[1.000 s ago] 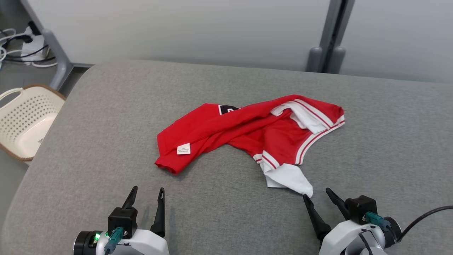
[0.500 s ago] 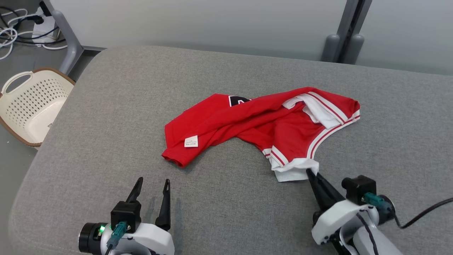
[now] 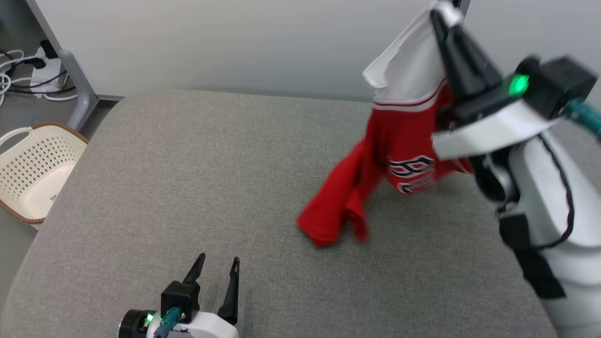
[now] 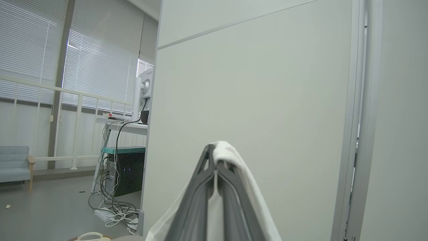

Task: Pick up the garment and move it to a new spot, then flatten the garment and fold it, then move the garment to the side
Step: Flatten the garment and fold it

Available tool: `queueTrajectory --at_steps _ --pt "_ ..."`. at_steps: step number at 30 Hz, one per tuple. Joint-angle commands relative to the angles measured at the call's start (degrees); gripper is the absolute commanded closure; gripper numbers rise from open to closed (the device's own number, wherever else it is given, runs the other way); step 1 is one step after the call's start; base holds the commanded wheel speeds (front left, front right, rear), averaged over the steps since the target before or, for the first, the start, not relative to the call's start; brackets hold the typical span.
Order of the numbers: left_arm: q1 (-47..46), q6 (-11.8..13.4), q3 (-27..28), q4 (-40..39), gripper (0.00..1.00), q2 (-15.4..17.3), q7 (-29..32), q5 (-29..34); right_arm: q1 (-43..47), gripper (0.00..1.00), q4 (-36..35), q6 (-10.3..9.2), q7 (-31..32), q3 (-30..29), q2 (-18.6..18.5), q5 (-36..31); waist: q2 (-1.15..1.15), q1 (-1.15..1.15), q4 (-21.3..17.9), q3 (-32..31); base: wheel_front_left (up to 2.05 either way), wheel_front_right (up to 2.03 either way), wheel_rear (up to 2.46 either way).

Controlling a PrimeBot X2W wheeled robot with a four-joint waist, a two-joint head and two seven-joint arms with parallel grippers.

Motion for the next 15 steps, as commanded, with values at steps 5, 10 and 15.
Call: queueTrajectory --at_steps 5,10,15 --pt "1.61 -0.30 -0.49 0.62 0.00 0.00 -0.10 0.36 -7.41 1.00 2.87 0.01 0.04 1.01 -0.84 0.17 0.00 0.00 0.05 -1.45 0.00 0.00 0.00" --pt "2.15 -0.41 -0.90 0.96 0.00 -0.09 -0.09 -0.51 -9.81 1.00 8.71 0.00 0.04 2.97 -1.81 -0.32 0.00 0.00 -0.28 -1.67 0.00 0.00 0.00" --pt "1.13 -0.38 -2.21 0.74 0.00 -0.09 -0.09 -1.16 -13.04 1.00 11.09 0.01 0.04 3.41 -1.35 0.08 0.00 0.00 0.01 -1.39 0.00 0.00 0.00"
